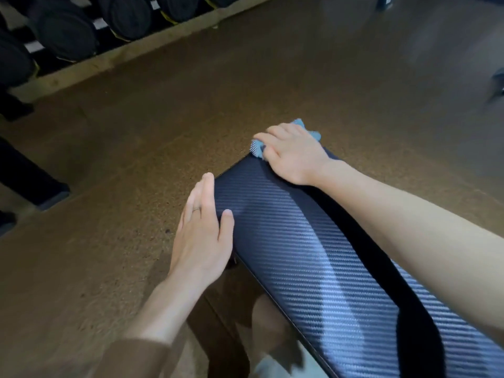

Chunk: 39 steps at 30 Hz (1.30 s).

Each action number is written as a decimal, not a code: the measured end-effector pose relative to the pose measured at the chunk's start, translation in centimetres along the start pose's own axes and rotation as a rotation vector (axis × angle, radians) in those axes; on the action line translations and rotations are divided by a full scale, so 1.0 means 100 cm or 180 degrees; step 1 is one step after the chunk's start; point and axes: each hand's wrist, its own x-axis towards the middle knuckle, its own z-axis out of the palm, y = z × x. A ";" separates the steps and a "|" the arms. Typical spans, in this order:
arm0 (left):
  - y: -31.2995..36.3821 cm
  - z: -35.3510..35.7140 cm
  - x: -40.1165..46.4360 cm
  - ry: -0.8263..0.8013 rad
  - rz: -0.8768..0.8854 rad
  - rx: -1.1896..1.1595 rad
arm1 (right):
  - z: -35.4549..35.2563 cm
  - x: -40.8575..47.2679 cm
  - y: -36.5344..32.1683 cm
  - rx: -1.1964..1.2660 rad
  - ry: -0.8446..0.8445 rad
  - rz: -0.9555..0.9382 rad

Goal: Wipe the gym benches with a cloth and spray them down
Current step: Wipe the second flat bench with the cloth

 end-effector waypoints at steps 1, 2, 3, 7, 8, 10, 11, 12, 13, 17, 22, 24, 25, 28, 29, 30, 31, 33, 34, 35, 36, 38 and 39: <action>-0.009 -0.003 0.002 -0.0064 -0.0111 -0.0204 | 0.001 -0.001 0.004 0.0041 0.0048 0.0207; -0.015 -0.006 0.004 -0.0173 -0.0294 -0.0498 | 0.001 -0.002 0.007 0.0111 0.0042 0.0426; -0.017 -0.006 0.006 -0.0288 -0.0467 -0.0818 | 0.000 -0.005 0.008 0.0196 -0.0025 0.0645; -0.007 0.008 0.014 -0.0070 -0.0732 -0.1900 | -0.008 -0.044 0.023 0.0520 -0.0260 0.1369; -0.007 0.011 0.015 0.0028 -0.0689 -0.2023 | -0.010 -0.064 0.028 0.0514 -0.0275 0.1501; -0.012 0.014 0.013 0.0015 -0.0527 -0.2174 | -0.012 -0.111 0.035 0.0450 -0.0296 0.1735; -0.016 0.014 0.011 -0.0038 -0.0461 -0.2212 | -0.014 -0.133 0.035 0.0420 -0.0307 0.1834; -0.019 0.014 0.010 -0.0071 -0.0395 -0.2244 | -0.016 -0.150 0.033 0.0398 -0.0317 0.1912; -0.022 0.012 0.011 -0.0094 -0.0344 -0.2300 | -0.018 -0.160 0.032 0.0398 -0.0332 0.1984; -0.028 0.009 0.013 -0.0307 -0.0172 -0.2284 | -0.018 -0.132 0.020 0.0318 -0.0377 0.2281; -0.035 0.012 0.018 -0.0447 -0.0242 -0.2317 | -0.008 -0.020 -0.008 0.0459 -0.0050 0.2195; -0.036 0.011 0.022 -0.0578 -0.0362 -0.2356 | -0.005 0.011 -0.018 0.0377 -0.0086 0.2121; -0.036 0.010 0.023 -0.0658 -0.0367 -0.2341 | -0.003 0.018 -0.021 0.0291 -0.0112 0.2080; -0.043 0.003 0.022 -0.0817 -0.0246 -0.2332 | 0.002 0.002 -0.028 -0.0027 -0.0113 0.1787; -0.044 0.001 0.021 -0.0865 -0.0217 -0.2342 | 0.004 -0.014 -0.032 -0.0063 -0.0091 0.1663; -0.046 -0.001 0.021 -0.0909 -0.0202 -0.2367 | 0.006 -0.035 -0.037 -0.0087 -0.0084 0.1518; -0.048 -0.002 0.021 -0.0941 -0.0194 -0.2410 | 0.009 -0.056 -0.043 -0.0111 -0.0074 0.1362; -0.050 -0.004 0.022 -0.0986 -0.0189 -0.2461 | 0.013 -0.092 -0.050 -0.0040 -0.0039 0.1167; -0.051 -0.005 0.022 -0.1014 -0.0183 -0.2444 | 0.012 -0.099 -0.049 0.0048 -0.0035 0.1167; -0.052 -0.005 0.022 -0.1054 -0.0173 -0.2421 | 0.009 -0.096 -0.045 0.0104 -0.0059 0.1225; -0.052 -0.007 0.021 -0.1106 -0.0167 -0.2408 | 0.007 -0.085 -0.040 0.0107 -0.0077 0.1358; -0.054 -0.009 0.022 -0.1213 -0.0175 -0.2410 | 0.006 -0.047 -0.036 -0.0018 -0.0059 0.1706; -0.056 -0.011 0.023 -0.1262 -0.0169 -0.2399 | 0.006 -0.025 -0.042 -0.0068 -0.0031 0.1856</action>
